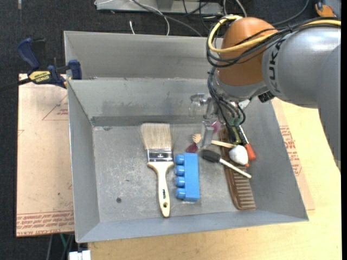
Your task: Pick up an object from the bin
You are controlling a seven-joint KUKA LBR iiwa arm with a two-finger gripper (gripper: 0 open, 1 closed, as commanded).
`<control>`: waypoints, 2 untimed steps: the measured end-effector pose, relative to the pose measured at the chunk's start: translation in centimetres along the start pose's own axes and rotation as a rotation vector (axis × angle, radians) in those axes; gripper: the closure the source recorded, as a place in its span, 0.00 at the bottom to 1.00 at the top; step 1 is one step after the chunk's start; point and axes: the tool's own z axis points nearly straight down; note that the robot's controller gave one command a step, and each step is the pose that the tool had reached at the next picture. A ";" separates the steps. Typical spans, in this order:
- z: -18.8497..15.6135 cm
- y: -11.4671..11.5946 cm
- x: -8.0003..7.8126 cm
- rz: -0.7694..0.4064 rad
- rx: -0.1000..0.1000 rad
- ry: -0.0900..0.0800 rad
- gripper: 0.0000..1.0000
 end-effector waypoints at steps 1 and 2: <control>-0.5 0.0 -0.2 0.000 0.000 -0.007 0.00; 8.4 -6.8 2.5 -0.010 0.001 -0.003 0.00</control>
Offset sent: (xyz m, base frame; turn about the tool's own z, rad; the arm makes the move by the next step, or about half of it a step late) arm -0.0247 -0.0663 -0.0828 -0.0145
